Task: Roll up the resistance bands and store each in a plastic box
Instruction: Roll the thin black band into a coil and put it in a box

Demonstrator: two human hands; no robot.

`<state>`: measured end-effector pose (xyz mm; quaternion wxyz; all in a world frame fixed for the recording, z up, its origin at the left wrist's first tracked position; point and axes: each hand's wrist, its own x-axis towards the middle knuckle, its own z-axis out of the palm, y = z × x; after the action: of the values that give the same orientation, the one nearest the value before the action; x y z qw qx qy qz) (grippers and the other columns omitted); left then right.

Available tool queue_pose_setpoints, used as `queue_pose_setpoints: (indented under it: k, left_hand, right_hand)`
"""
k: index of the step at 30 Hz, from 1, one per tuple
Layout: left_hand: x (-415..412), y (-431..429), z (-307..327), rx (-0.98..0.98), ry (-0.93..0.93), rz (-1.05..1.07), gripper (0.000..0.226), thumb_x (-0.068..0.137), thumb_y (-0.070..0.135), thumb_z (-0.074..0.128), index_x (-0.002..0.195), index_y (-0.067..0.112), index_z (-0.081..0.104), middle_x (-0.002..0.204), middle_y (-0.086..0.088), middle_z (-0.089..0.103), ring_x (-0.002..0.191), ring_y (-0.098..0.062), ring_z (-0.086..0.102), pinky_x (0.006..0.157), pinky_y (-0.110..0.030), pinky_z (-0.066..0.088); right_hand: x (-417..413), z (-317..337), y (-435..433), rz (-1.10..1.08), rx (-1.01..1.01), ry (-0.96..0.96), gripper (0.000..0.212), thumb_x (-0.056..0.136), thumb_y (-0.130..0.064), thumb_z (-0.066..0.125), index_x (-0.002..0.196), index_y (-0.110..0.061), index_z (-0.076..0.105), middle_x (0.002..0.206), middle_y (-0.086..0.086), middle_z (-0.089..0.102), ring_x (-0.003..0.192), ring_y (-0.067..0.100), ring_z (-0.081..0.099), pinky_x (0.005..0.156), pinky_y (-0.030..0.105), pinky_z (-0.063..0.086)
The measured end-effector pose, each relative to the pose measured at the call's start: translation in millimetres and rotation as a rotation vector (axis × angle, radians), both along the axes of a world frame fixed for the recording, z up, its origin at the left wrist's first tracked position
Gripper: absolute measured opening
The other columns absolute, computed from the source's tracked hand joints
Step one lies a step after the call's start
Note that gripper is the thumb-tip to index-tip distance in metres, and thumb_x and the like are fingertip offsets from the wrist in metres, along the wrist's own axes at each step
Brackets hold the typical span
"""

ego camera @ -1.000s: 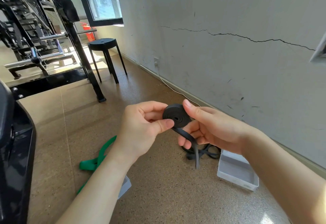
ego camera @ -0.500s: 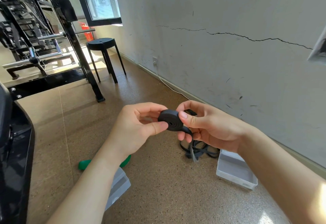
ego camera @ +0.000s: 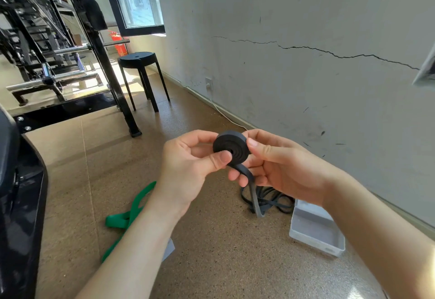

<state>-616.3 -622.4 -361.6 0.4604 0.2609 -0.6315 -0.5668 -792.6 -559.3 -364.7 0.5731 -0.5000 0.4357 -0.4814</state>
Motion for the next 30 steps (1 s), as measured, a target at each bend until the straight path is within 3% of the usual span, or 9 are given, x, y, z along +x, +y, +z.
queue_pose_setpoints:
  k: [5,11,15,17,19,24,27,30]
  left_hand:
    - [6,-1,7,-0.260,-0.317,0.035,0.032,0.069,-0.002,0.078,0.082,0.026,0.069,0.076,0.008,0.075,0.074,-0.008,0.072,0.067,-0.018,0.055]
    - [7,-1,7,-0.397,-0.453,0.050,0.032,0.071,0.002,0.079,0.083,0.031,0.070,0.076,0.013,0.074,0.072,-0.002,0.070,0.068,-0.015,0.053]
    - [10,-4,7,-0.471,-0.509,0.018,0.029,0.071,0.003,0.079,0.086,0.028,0.074,0.075,0.011,0.073,0.074,-0.006,0.069,0.071,-0.023,0.054]
    - [10,-5,6,-0.487,-0.526,0.013,0.030,0.071,0.003,0.079,0.085,0.028,0.074,0.074,0.010,0.073,0.073,-0.010,0.068,0.071,-0.028,0.053]
    - [11,-6,6,-0.457,-0.520,-0.008,0.030,0.071,0.003,0.079,0.087,0.029,0.074,0.076,0.009,0.073,0.076,-0.012,0.068,0.073,-0.032,0.054]
    - [9,-6,2,-0.185,-0.296,-0.145,0.029,0.074,0.010,0.078,0.099,0.024,0.072,0.092,0.000,0.074,0.092,-0.015,0.069,0.082,-0.028,0.055]
    - [2,0,-2,0.035,-0.104,-0.194,0.029,0.068,0.012,0.079,0.096,0.012,0.071,0.078,-0.009,0.072,0.073,-0.018,0.068,0.067,-0.022,0.052]
    - [-1,0,-2,0.041,-0.078,-0.079,0.028,0.060,0.011,0.076,0.087,0.010,0.071,0.073,-0.006,0.073,0.069,-0.016,0.069,0.066,-0.021,0.052]
  right_hand:
    - [0,6,3,-0.055,0.060,0.247,0.060,0.081,-0.066,0.055,0.110,-0.013,0.052,0.085,0.019,0.073,0.071,0.026,0.064,0.072,0.040,0.036]
    - [1,4,1,-0.103,0.094,0.445,0.062,0.081,-0.066,0.050,0.112,-0.013,0.054,0.077,0.011,0.073,0.065,0.018,0.064,0.069,0.038,0.032]
    - [1,4,1,-0.095,0.103,0.444,0.059,0.081,-0.065,0.053,0.108,-0.014,0.055,0.074,0.009,0.073,0.061,0.015,0.063,0.058,0.033,0.029]
    - [2,2,0,-0.095,0.085,0.404,0.056,0.081,-0.060,0.058,0.109,-0.011,0.054,0.074,0.010,0.072,0.062,0.017,0.062,0.062,0.035,0.030]
    - [2,0,0,-0.100,0.072,0.353,0.053,0.079,-0.056,0.061,0.108,-0.011,0.053,0.075,0.012,0.072,0.063,0.020,0.061,0.068,0.039,0.030]
    - [0,-4,-2,-0.121,0.028,0.116,0.049,0.082,-0.049,0.064,0.107,-0.010,0.050,0.079,0.020,0.070,0.062,0.022,0.061,0.054,0.029,0.030]
    - [2,-5,-5,-0.102,0.016,-0.044,0.062,0.077,-0.050,0.065,0.117,-0.004,0.051,0.085,0.023,0.066,0.066,0.023,0.059,0.052,0.023,0.034]
    - [5,-3,-3,-0.068,0.052,-0.047,0.069,0.083,-0.052,0.062,0.127,-0.001,0.047,0.091,0.023,0.070,0.071,0.025,0.065,0.053,0.023,0.036]
